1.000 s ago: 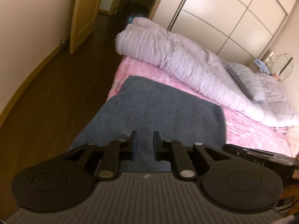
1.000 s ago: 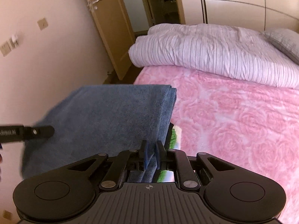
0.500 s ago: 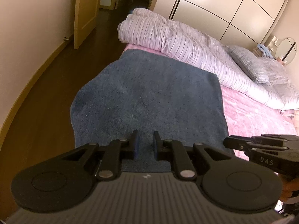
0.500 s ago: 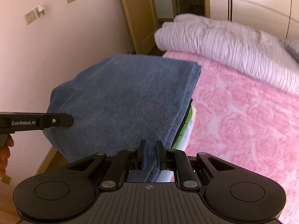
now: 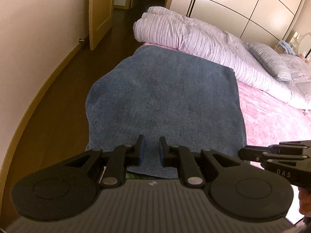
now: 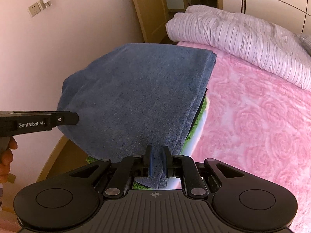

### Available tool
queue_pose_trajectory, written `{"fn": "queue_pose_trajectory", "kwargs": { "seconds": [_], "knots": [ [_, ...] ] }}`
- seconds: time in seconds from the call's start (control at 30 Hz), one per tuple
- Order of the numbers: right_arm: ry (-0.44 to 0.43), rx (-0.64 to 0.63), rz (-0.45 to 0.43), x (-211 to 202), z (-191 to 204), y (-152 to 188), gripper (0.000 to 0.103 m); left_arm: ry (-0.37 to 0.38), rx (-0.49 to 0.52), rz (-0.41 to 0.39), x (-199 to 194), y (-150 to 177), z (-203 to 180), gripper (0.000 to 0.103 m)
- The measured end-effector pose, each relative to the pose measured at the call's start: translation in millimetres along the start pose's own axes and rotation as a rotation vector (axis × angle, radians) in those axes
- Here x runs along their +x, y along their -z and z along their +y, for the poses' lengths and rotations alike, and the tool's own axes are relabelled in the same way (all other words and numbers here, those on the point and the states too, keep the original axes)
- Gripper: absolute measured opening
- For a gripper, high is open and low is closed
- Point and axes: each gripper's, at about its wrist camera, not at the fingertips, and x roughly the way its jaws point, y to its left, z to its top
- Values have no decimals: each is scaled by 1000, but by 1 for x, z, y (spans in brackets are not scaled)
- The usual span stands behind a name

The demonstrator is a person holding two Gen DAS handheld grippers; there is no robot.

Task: Fold clothes
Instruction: 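Press the jeans flat on the stack with both grippers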

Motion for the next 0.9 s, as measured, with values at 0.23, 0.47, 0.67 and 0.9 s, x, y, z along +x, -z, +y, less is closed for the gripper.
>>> {"fn": "queue_pose_trajectory", "kwargs": {
  "seconds": [0.23, 0.47, 0.67, 0.9],
  "knots": [
    [-1, 5, 10, 1, -3, 0, 13, -8, 6, 3, 2, 3, 0, 12],
    [-11, 10, 18, 2, -5, -3, 13, -16, 10, 7, 4, 7, 0, 12],
    [-18, 12, 34, 9, -6, -3, 13, -26, 5, 11, 8, 9, -1, 13],
    [-59, 103, -52, -18, -18, 3, 16, -30, -67, -26, -25, 8, -14, 30]
  ]
}}
